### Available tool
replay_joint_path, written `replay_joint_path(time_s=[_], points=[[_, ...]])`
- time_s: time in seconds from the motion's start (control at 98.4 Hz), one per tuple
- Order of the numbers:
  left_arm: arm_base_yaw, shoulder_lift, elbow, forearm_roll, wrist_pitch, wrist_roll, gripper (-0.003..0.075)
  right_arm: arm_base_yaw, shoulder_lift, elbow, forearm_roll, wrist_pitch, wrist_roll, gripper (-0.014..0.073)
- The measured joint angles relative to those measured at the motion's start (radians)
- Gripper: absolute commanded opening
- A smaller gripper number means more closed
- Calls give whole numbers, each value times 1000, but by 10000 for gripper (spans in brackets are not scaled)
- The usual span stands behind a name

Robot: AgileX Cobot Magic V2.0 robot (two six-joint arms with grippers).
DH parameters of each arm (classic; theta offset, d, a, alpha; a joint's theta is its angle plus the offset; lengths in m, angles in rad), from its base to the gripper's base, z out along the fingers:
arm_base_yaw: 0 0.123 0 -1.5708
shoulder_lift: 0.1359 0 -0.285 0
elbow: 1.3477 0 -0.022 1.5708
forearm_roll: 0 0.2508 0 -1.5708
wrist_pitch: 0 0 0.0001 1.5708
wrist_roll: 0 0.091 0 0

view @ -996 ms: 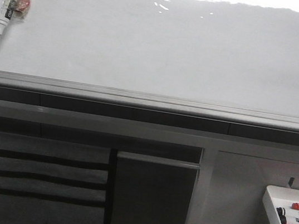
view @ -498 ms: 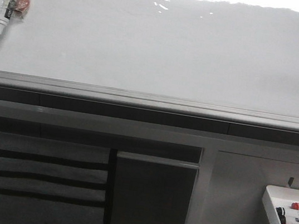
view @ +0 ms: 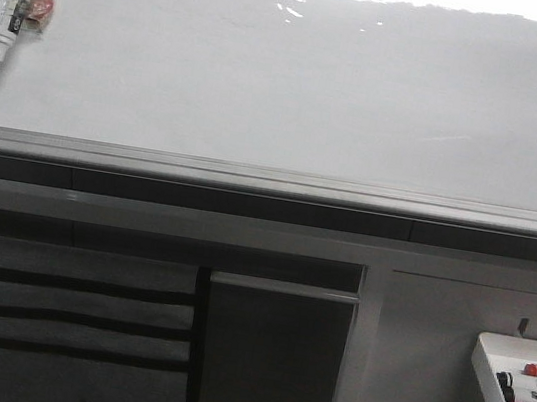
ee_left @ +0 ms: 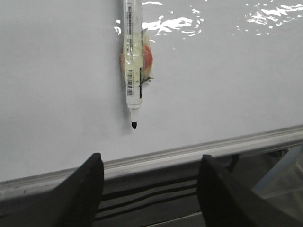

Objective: Write number 3 on whiteboard

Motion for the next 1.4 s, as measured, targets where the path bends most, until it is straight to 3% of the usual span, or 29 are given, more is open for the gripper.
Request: replay_joint_path(time_s=[0.234,0.569,0.874,1.209,1.331,1.403], points=[[-7,195,-31,12,-164,2,419,93,4,0,5,-1,0,440],[-9,432,-166,104,-188,6,419,97,4,0,5,-9,0,440],[-2,493,-227,106,-179,6,415,97,4,0,5,-18,0,440],[-3,495,-235,106,-173,6,57,97,4,0,1,-18,0,440],[-10,485,-235,106,-148,6,-22,97,4,0,1,-18,0,440],[-16,466,-235,106,-110,6,-20,97,4,0,1,-20,0,440]])
